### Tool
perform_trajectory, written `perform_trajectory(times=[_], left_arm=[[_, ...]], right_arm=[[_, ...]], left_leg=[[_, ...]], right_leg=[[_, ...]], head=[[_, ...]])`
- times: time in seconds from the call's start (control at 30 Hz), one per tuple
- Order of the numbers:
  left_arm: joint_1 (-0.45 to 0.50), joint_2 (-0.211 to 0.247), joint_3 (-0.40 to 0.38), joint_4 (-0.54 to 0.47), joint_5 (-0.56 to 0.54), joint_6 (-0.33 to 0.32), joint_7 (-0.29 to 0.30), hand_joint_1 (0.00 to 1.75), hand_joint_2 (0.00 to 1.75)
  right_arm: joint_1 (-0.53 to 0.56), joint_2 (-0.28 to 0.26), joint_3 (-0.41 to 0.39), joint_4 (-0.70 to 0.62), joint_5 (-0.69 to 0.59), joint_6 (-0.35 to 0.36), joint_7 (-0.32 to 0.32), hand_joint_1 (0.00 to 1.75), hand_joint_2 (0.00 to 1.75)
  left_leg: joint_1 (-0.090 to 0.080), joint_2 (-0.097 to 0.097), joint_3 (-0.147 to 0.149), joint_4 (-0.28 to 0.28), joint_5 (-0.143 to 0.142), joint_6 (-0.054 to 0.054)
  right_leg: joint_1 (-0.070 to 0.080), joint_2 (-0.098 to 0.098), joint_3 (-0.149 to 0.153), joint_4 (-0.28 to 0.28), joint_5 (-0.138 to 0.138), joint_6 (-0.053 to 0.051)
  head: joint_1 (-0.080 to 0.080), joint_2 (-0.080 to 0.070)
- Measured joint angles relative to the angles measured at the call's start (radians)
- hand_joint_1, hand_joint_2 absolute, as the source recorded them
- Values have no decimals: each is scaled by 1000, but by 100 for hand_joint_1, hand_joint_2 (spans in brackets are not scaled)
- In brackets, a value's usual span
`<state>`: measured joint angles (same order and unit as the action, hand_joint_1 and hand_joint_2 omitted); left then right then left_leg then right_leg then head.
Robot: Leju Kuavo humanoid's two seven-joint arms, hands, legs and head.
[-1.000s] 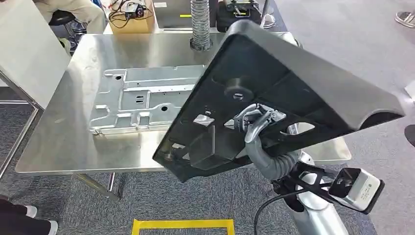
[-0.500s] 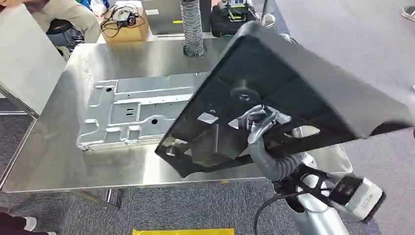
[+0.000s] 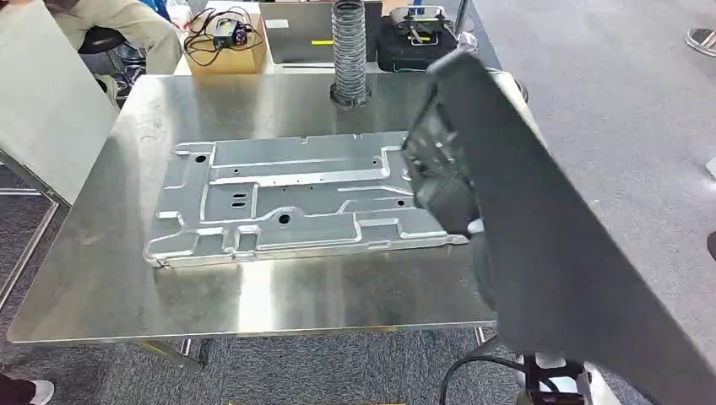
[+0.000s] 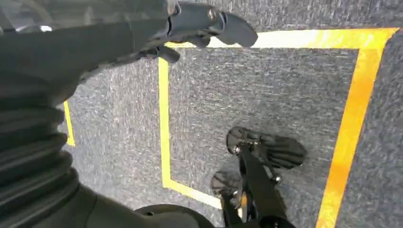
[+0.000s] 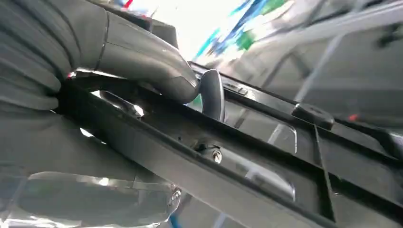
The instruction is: Take the parts from the cabinet and place them on the table.
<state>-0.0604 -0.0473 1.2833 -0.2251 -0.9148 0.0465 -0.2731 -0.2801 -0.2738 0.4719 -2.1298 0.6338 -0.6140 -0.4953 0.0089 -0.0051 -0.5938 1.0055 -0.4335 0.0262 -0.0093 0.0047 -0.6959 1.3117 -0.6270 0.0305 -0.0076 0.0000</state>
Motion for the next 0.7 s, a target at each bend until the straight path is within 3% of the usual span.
perform_trajectory(times=[0.03, 0.07, 0.13, 0.17, 0.2, 0.3, 0.37, 0.4, 0.47, 0.5, 0.53, 0.57, 0.6, 0.63, 0.67, 0.7], left_arm=[[0, 0, 2, 0, 0, 4, 0, 0, 175], [1, 0, 4, 0, -4, 5, 0, 0, 175], [1, 0, 5, 0, -7, 5, 0, 0, 175], [-1, -1, 6, 0, -7, 5, 1, 0, 175], [-3, -2, 8, 0, -7, 5, 1, 0, 175], [-5, -1, 11, 0, -13, 2, 2, 0, 175], [-10, 5, 11, 0, -22, -4, 2, 0, 175], [-10, 5, 11, 0, -29, -11, 3, 0, 175], [-12, 10, 11, 0, -39, -23, 3, 0, 175], [-11, 12, 11, 0, -42, -29, 3, 0, 175], [-10, 15, 10, 0, -48, -35, 3, 0, 175], [-10, 17, 10, 0, -50, -38, 3, 0, 175], [-9, 21, 9, 0, -58, -39, 4, 0, 175], [-9, 24, 8, 0, -60, -40, 5, 0, 175], [-10, 26, 8, 0, -63, -39, 6, 0, 175], [-12, 28, 8, 0, -66, -39, 7, 0, 175]], right_arm=[[0, -17, 3, 6, 49, -33, 32, 175, 175], [-3, -34, 5, 15, 107, -49, 79, 175, 175], [-42, -74, 14, 51, 172, -33, 186, 175, 175], [-74, -93, 11, 83, 160, -13, 221, 175, 175], [-115, -107, 4, 127, 147, 7, 229, 175, 175], [-239, -121, -21, 294, 151, 100, 232, 175, 175], [-340, -121, -29, 444, 177, 154, 223, 175, 175], [-414, -116, -29, 537, 201, 176, 222, 175, 175], [-533, -98, -29, 726, 239, 196, 201, 175, 175], [-584, -89, -27, 817, 258, 206, 187, 175, 175], [-624, -80, -23, 898, 277, 208, 175, 175, 175], [-655, -72, -19, 957, 300, 205, 168, 175, 175], [-682, -51, -14, 1037, 342, 198, 160, 175, 175], [-716, -23, -4, 1110, 378, 189, 159, 175, 175], [-742, 8, 7, 1179, 417, 176, 161, 175, 175], [-764, 41, 21, 1243, 452, 164, 166, 175, 175]], left_leg=[[-1, -1, 1, 0, -1, 1], [-1, -2, 2, 1, -2, 2], [-3, -2, 7, 3, -5, -1], [-4, -2, 8, 5, -6, -3], [-11, -1, 4, 9, -8, -8], [-8, 1, 2, 4, -3, -23], [-9, -1, -4, 19, -13, -32], [-9, -1, -27, 70, -46, -39], [-4, -1, -106, 232, -121, -46], [-3, 0, -140, 300, -143, -49], [-2, 0, -157, 330, -141, -51], [0, 0, -149, 304, -112, -53], [3, 1, -120, 238, -68, -53], [4, 2, -69, 131, -11, -51], [5, 3, -28, 39, 28, -48], [-1, 3, -16, 19, 7, -43]], right_leg=[[-1, 0, -13, 12, 12, 0], [-1, 0, 0, -27, 49, -2], [-1, 0, 76, -202, 147, -11], [0, 0, 116, -288, 178, -18], [8, -1, 120, -302, 169, -18], [10, 3, 112, -302, 175, -26], [-3, -3, 118, -317, 187, -36], [-3, -4, 116, -318, 188, -41], [-2, -7, 114, -317, 189, -43], [-1, -9, 114, -316, 189, -44], [-1, -11, 115, -316, 189, -44], [-1, -14, 117, -315, 188, -43], [-1, -14, 118, -314, 185, -42], [-2, -12, 120, -310, 182, -40], [-3, -9, 122, -307, 178, -38], [2, -5, 118, -305, 176, -33]], head=[[0, 0], [0, 0], [0, 0], [0, 0], [-1, 0], [-1, 0], [1, 0], [-6, 0], [-7, 0], [-7, 0], [-8, 0], [-7, 0], [-7, 0], [-7, 0], [-8, 0], [-8, 0]])
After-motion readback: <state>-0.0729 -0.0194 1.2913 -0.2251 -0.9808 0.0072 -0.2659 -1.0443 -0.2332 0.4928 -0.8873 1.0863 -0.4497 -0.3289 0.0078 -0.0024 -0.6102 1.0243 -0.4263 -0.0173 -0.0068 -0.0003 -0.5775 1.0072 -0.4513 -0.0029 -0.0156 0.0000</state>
